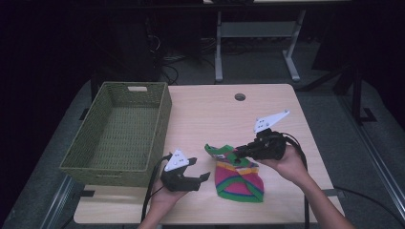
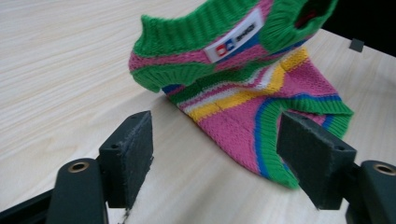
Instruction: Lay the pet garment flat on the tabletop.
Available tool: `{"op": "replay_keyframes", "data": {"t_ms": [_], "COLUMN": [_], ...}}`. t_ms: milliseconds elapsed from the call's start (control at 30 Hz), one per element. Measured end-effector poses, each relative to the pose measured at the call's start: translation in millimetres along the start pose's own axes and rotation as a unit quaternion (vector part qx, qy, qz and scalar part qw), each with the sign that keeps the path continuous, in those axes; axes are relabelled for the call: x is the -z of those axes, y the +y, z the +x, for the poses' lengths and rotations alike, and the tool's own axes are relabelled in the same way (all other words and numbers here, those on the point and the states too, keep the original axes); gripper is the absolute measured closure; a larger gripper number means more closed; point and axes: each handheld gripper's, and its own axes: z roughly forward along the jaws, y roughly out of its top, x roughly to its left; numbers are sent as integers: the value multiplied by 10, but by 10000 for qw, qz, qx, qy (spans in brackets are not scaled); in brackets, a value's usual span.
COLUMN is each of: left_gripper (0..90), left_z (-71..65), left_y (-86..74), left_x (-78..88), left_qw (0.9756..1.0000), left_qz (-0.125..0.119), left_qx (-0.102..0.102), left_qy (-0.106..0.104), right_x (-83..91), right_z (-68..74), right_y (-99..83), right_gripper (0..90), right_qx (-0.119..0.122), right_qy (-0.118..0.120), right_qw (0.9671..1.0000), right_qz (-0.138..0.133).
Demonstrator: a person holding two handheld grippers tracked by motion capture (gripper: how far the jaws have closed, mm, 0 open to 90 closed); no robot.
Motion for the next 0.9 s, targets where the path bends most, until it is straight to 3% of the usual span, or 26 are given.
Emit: {"op": "replay_keyframes", "data": {"t_ms": [67, 233, 433, 633, 800, 833, 900], "left_gripper": [285, 263, 249, 240, 383, 489, 516], "left_z": [45, 60, 123, 225, 230, 217, 217], "left_y": [22, 80, 101, 113, 112, 114, 121], "left_x": [-110, -225, -381, -471, -503, -513, -518], "left_qw": [10000, 10000, 10000, 9999, 9995, 9994, 9995], "left_qz": [81, -23, 54, -88, -276, -243, -161], "left_qx": [-44, -36, -11, 33, -42, -128, -211], "left_qy": [-12, 3, -18, -67, -174, -188, -145], "right_x": [42, 109, 191, 227, 264, 268, 271], "right_z": [-2, 5, 2, 5, -28, -43, -49], "right_y": [-4, -4, -4, -22, -46, -56, -60], "right_gripper": [823, 823, 822, 821, 819, 819, 819], "right_qx": [40, 112, 207, 269, 234, 214, 209], "right_qy": [12, 46, 140, 186, 179, 155, 151], "right_qw": [10000, 9999, 9996, 9994, 9994, 9995, 9996], "right_qz": [-33, -49, -121, -119, -155, -153, -148]}}
